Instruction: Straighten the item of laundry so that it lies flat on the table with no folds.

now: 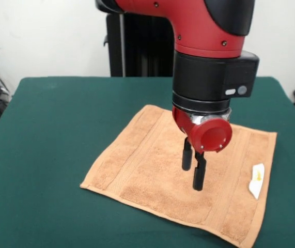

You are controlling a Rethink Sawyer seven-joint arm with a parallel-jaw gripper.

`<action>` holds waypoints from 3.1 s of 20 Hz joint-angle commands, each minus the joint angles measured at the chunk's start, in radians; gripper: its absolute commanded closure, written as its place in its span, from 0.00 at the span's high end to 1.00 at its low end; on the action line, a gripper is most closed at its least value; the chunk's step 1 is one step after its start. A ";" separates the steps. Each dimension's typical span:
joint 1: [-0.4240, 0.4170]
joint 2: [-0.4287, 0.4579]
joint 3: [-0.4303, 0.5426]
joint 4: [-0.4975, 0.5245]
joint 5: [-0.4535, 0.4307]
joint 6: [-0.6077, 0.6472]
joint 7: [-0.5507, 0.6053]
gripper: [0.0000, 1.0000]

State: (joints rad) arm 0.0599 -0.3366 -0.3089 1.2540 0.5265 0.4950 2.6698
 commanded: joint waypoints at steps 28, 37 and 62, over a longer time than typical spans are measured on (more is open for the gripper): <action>-0.010 -0.038 0.084 0.100 -0.062 0.106 0.021 1.00; -0.099 -0.108 0.127 0.092 -0.174 0.163 -0.151 1.00; -0.243 -0.261 0.273 0.110 -0.736 -0.131 -0.297 1.00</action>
State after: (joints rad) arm -0.1635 -0.5732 -0.2376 1.2641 -0.0916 0.4103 2.6433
